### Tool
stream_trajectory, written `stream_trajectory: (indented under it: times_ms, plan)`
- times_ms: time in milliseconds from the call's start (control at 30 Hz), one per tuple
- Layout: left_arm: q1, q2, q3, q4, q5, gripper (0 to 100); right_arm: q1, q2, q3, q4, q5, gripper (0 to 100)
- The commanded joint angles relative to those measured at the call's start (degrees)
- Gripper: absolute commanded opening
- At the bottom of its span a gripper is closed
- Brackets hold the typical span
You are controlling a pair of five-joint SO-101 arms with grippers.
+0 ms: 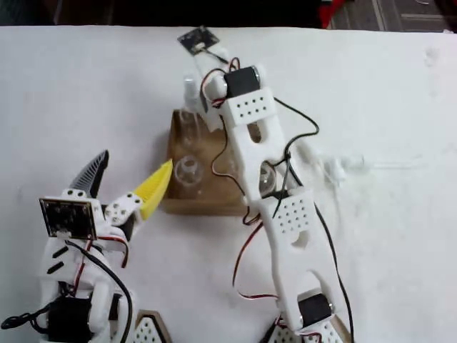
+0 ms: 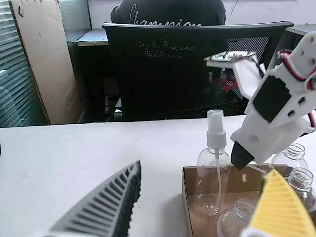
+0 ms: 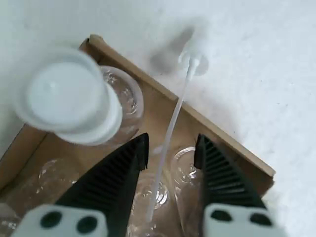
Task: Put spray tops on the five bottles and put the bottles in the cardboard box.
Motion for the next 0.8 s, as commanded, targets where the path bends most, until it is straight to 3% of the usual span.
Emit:
stream_trajectory:
  times_ms: [0,200,767]
  plan:
    - [-0.7,-0.3,-0.4,-1.4,0.7,37,0.5,-3.0,0.8,1.3,1.5,13.7]
    - [-0.7,-0.3,-0.4,-1.4,0.7,37,0.5,-2.8,1.3,-1.2,1.8,0.9]
    - [-0.7,-0.3,-0.4,-1.5,0.7,37,11.3,-3.5,0.7,-10.6,1.5,1.6]
